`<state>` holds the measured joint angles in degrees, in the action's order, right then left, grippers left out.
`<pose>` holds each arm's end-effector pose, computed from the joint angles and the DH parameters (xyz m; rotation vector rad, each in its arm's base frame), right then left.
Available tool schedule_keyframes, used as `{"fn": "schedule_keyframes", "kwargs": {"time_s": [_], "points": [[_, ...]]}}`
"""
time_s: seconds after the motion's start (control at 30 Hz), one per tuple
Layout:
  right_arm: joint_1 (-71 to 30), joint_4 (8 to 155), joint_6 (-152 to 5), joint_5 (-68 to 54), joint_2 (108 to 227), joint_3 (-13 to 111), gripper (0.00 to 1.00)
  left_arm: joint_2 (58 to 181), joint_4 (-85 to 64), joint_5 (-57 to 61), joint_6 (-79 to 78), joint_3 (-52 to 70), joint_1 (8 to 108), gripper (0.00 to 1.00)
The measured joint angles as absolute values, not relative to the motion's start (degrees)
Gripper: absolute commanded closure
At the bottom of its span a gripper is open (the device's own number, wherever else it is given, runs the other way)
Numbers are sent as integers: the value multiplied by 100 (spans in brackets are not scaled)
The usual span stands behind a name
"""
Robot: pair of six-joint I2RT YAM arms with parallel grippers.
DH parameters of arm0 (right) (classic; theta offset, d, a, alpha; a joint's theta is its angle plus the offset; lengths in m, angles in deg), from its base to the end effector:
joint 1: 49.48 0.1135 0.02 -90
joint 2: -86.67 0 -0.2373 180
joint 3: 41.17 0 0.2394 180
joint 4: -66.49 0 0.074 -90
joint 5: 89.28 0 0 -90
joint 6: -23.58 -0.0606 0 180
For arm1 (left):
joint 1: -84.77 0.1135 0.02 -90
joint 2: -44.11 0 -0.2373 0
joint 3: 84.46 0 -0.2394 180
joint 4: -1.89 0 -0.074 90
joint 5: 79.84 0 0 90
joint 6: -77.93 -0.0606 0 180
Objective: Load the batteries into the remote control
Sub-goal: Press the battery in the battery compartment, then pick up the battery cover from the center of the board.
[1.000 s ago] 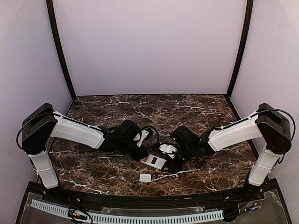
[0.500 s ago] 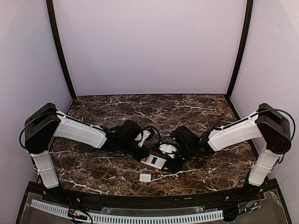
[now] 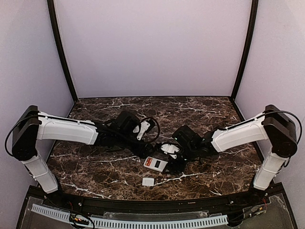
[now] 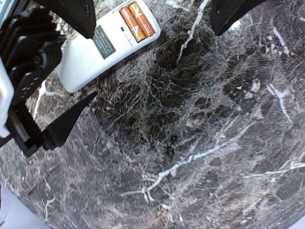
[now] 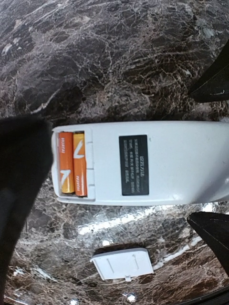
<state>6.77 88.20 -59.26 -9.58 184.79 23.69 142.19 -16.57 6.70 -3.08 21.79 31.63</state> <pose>0.1746 0.2807 0.1077 -1.4312 2.1759 0.5547 0.2191 -0.2984 0.1585 0.9303 2.2096 -0.6026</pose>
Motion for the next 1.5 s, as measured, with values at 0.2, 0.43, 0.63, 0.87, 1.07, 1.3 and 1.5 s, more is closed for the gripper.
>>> {"fn": "schedule_keyframes", "kwargs": {"time_s": [0.2, 0.43, 0.63, 0.87, 1.07, 1.3, 1.5], "points": [[677, 9008, -5970, -703, 18156, 2517, 12, 13052, -1736, 952, -553, 2423, 3250, 1], [677, 9109, -6143, -290, 17185, 2635, 1, 11148, -1480, 676, -557, 3665, 3248, 1], [677, 8899, -6545, 99, 16517, 2649, 2, 11369, -1659, -102, -887, 3818, 2981, 8], [677, 8720, -6741, -62, 15872, 2649, 1, 12770, -2407, -187, -1788, 3269, 2308, 46], [677, 8569, -6969, -340, 15218, 2522, 1, 13756, -2818, -115, -2266, 2701, 2111, 66], [677, 8243, -7242, -255, 14670, 1857, 1, 14370, -3047, 16, -2568, 2288, 2116, 70], [666, 8222, -7404, -115, 14598, 1685, 1, 14676, -3187, 58, -2784, 2137, 2105, 80]]}}
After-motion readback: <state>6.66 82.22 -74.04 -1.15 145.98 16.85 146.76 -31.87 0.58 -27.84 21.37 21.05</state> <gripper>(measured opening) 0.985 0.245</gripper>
